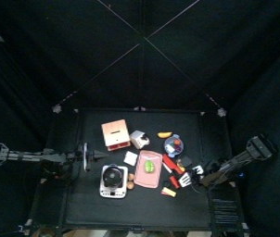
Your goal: Grab knife with other hand
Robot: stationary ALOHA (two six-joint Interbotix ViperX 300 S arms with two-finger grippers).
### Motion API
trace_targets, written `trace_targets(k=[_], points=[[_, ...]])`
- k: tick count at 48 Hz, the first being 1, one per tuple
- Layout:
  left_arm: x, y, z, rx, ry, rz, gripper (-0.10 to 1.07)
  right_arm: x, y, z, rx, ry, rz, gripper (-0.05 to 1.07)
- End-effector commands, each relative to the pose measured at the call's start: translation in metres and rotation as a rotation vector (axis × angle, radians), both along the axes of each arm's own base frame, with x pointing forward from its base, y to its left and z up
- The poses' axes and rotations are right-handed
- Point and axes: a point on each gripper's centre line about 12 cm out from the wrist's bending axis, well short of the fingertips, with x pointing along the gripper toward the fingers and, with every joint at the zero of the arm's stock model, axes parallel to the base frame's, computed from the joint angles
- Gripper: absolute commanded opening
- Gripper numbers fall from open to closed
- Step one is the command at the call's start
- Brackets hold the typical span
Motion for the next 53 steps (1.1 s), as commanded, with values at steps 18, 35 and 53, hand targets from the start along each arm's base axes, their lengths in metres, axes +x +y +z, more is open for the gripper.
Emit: trace_targets(k=[18,35,53], points=[[0.011,-0.003,0.027,-0.053,-0.073,-0.006,0.18,0.019,0.028,0.043,-0.036,-0.165,0.166,0.55],[0.052,-0.009,0.037,-0.189,-0.035,0.0,0.54,0.044,0.014,0.077,-0.354,-0.369,0.322,0.54],[0.088,-0.002,0.041,-0.507,-0.041,0.096,0.76,0.067,-0.015,0.088,-0.58,-0.433,0.339,0.54]])
